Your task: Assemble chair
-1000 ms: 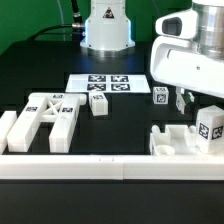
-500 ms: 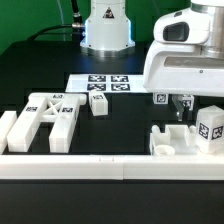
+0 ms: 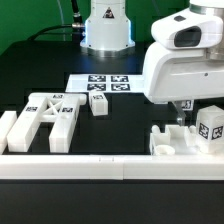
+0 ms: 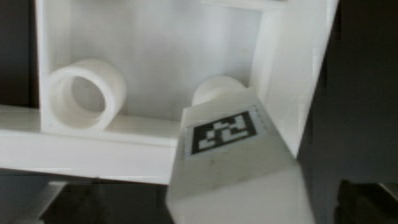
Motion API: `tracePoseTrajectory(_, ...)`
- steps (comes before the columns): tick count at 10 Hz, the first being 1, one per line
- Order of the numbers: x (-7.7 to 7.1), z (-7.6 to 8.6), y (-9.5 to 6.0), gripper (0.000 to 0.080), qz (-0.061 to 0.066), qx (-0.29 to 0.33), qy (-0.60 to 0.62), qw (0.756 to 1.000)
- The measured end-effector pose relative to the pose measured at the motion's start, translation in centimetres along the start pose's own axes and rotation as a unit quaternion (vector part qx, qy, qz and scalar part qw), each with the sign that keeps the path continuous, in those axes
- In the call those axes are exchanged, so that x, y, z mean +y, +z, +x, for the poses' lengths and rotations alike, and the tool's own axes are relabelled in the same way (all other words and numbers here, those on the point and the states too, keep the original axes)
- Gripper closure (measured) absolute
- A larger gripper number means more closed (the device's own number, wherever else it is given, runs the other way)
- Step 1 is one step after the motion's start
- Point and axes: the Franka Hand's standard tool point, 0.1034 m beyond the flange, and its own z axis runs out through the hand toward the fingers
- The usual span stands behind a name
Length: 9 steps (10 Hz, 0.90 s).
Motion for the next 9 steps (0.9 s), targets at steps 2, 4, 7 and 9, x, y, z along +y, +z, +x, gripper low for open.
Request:
tracePoseTrajectory(2,-0.19,-0.02,0.02,0.0150,-0.004,-0.001,-0.069,0.998)
tracePoseTrajectory(4,-0.53,-0.13,0.20,0.0150,-0.003,-0.001,-0.067,0.998)
tracePoseTrajectory(7,-0.47,-0.13,0.20,0.0409,-0.003,-0.001,-0.064,0.998)
tracePoseTrajectory(9,-0.45,-0.14,0.21,0.0509,-0.003,-0.001,-0.053,0.999)
